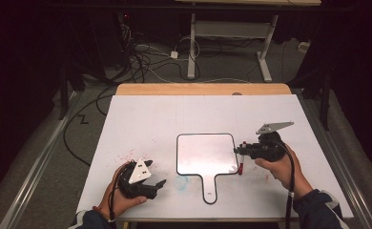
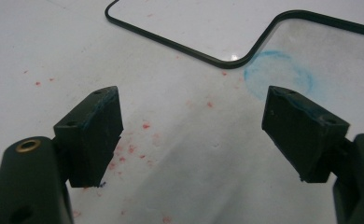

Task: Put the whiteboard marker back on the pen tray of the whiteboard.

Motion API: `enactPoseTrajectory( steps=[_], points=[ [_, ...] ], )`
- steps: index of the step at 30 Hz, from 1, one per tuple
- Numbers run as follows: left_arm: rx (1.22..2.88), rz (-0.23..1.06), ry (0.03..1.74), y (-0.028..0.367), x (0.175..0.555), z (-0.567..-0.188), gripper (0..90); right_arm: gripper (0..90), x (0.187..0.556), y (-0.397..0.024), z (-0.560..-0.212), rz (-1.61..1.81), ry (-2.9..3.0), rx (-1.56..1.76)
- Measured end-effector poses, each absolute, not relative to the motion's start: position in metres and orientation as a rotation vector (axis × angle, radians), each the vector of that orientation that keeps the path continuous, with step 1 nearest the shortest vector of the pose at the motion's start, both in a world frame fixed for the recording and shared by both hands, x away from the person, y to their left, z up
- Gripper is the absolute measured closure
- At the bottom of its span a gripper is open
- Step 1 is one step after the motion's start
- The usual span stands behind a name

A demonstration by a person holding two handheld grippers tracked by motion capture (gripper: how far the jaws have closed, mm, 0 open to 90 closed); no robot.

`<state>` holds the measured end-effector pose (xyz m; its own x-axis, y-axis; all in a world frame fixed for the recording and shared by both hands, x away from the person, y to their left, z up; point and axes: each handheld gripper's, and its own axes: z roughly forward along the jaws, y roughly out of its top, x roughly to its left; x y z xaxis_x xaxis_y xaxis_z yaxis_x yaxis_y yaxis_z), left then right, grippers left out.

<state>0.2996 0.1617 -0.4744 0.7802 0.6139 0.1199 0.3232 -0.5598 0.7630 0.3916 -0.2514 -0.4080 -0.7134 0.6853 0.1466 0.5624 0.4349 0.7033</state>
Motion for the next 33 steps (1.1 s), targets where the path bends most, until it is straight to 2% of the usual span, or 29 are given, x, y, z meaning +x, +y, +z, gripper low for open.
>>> enactPoseTrajectory(
  steps=[12,19,21,24,33],
  points=[
    [2.215,0.475,0.697,0.162,0.300,-0.477,19.5,73.7,0.437,-0.241,-0.454,1.149,2.412,1.315],
    [2.221,0.472,0.694,0.161,0.300,-0.477,19.5,67.3,0.440,-0.237,-0.465,1.010,2.371,1.296],
    [2.224,0.474,0.694,0.161,0.300,-0.477,19.5,60.8,0.440,-0.238,-0.465,1.009,2.367,1.298],
    [2.223,0.473,0.694,0.161,0.300,-0.477,19.5,60.0,0.438,-0.238,-0.464,0.987,2.354,1.254],
    [2.225,0.476,0.693,0.161,0.300,-0.477,19.5,65.7,0.431,-0.239,-0.459,0.944,2.372,1.138]
  ],
)
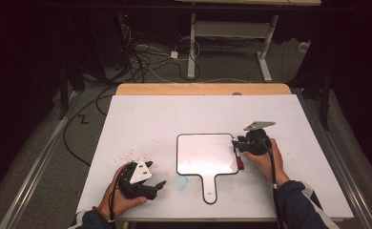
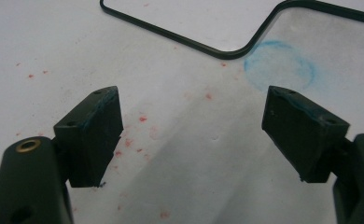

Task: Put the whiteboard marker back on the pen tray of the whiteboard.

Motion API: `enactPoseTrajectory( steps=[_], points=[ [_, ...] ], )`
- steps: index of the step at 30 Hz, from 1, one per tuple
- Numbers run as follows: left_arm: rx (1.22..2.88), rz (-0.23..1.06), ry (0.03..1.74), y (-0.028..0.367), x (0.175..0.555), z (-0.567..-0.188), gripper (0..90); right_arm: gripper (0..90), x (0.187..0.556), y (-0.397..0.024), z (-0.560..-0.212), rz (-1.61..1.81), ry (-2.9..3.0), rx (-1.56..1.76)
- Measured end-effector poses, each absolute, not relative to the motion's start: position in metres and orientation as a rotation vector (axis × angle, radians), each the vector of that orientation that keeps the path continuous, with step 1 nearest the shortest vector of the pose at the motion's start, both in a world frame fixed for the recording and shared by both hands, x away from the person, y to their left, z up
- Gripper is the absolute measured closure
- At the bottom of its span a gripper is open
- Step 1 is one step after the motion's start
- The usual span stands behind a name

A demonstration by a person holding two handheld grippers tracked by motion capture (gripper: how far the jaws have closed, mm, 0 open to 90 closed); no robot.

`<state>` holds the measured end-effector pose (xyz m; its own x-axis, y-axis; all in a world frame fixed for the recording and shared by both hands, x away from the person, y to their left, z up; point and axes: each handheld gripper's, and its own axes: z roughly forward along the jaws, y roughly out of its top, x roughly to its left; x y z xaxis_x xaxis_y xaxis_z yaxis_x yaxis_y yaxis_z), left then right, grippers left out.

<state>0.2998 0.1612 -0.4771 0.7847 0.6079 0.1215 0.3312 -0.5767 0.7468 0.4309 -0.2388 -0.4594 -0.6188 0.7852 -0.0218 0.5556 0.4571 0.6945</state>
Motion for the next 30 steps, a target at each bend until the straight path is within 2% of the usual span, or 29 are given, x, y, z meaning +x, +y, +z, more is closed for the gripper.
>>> enactPoseTrajectory(
  steps=[14,23,30],
  points=[
    [2.216,0.481,0.693,0.162,0.299,-0.476,19.5,56.5,0.417,-0.239,-0.445,1.002,2.342,1.063],
    [2.212,0.487,0.692,0.162,0.298,-0.475,19.5,42.2,0.394,-0.247,-0.420,1.107,2.224,0.904],
    [2.213,0.491,0.694,0.162,0.299,-0.475,19.5,37.3,0.373,-0.262,-0.404,1.143,2.151,0.847]
  ],
)
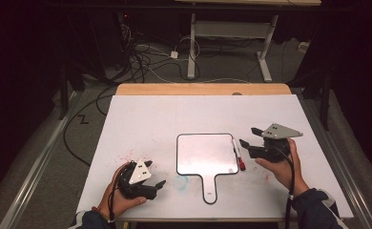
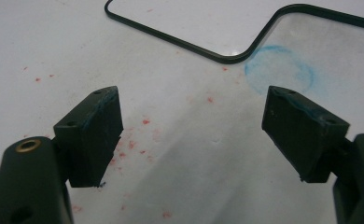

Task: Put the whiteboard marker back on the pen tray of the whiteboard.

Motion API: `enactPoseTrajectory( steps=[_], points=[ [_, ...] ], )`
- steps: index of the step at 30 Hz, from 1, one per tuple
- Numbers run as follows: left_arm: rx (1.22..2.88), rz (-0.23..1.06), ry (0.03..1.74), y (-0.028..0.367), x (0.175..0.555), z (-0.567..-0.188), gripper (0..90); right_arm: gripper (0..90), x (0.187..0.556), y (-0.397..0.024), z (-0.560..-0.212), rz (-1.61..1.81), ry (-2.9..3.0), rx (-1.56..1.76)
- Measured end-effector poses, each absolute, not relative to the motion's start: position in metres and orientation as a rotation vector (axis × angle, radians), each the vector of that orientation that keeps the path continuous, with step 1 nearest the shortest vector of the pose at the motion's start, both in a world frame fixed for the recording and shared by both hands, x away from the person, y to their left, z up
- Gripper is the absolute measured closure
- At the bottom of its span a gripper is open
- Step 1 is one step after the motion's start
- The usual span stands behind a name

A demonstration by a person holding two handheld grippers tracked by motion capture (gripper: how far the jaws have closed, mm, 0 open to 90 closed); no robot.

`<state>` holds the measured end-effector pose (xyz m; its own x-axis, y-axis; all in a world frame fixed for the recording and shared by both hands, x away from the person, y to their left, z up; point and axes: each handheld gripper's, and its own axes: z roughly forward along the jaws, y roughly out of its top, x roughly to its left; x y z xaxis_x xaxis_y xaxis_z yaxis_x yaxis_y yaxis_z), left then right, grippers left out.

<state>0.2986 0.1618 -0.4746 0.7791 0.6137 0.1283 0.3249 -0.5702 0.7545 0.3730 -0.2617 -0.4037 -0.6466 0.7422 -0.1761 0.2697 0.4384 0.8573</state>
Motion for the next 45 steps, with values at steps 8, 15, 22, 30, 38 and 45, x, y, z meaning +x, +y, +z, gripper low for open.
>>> enactPoseTrajectory(
  steps=[8,15,22,30,38,45],
  points=[
    [2.211,0.498,0.702,0.162,0.300,-0.474,19.5,35.0,0.354,-0.274,-0.397,1.150,2.114,0.803],
    [2.212,0.503,0.703,0.162,0.300,-0.474,19.5,33.7,0.341,-0.279,-0.396,1.144,2.110,0.749],
    [2.216,0.510,0.703,0.162,0.299,-0.474,19.4,30.9,0.329,-0.285,-0.397,1.167,2.075,0.717],
    [2.222,0.524,0.708,0.162,0.299,-0.474,19.4,28.7,0.318,-0.295,-0.403,1.185,2.053,0.734],
    [2.224,0.534,0.712,0.162,0.299,-0.474,19.4,24.4,0.310,-0.306,-0.411,1.143,2.020,0.766],
    [2.233,0.541,0.720,0.162,0.298,-0.475,19.4,20.5,0.302,-0.323,-0.425,1.158,2.005,0.786]
  ],
)
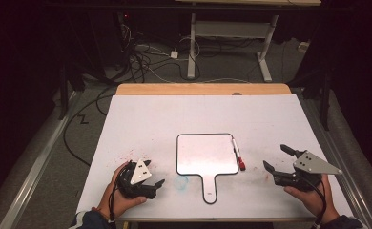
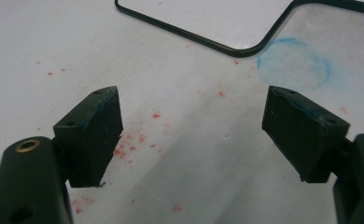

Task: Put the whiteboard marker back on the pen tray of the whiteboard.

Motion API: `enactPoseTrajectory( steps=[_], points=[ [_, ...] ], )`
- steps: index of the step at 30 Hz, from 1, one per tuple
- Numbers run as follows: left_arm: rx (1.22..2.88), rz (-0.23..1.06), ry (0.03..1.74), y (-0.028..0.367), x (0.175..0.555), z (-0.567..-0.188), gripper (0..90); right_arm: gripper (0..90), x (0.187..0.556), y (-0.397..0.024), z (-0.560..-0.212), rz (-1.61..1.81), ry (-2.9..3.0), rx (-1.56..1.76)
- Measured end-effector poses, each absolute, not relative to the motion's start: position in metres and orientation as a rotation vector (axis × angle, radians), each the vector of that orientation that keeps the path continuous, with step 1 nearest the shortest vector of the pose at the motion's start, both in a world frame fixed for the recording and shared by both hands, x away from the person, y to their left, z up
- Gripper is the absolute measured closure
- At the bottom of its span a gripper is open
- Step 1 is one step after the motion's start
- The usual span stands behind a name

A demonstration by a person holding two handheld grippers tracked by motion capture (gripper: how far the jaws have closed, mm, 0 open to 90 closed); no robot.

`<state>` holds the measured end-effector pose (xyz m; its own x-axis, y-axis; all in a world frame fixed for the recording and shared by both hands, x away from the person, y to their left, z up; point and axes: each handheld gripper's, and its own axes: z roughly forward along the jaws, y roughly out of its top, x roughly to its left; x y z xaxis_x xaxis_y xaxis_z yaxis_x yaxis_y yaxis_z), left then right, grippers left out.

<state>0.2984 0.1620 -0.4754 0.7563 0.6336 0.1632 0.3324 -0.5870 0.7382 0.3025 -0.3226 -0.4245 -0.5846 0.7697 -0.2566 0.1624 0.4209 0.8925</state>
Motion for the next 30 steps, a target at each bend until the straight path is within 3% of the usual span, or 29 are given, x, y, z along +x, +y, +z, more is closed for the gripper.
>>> enactPoseTrajectory(
  steps=[11,30],
  points=[
    [2.243,0.530,0.714,0.158,0.300,-0.477,19.4,19.5,0.293,-0.342,-0.458,1.115,2.044,0.894],
    [2.244,0.539,0.698,0.159,0.298,-0.476,19.4,21.1,0.290,-0.335,-0.456,1.081,2.051,0.870]
  ],
)
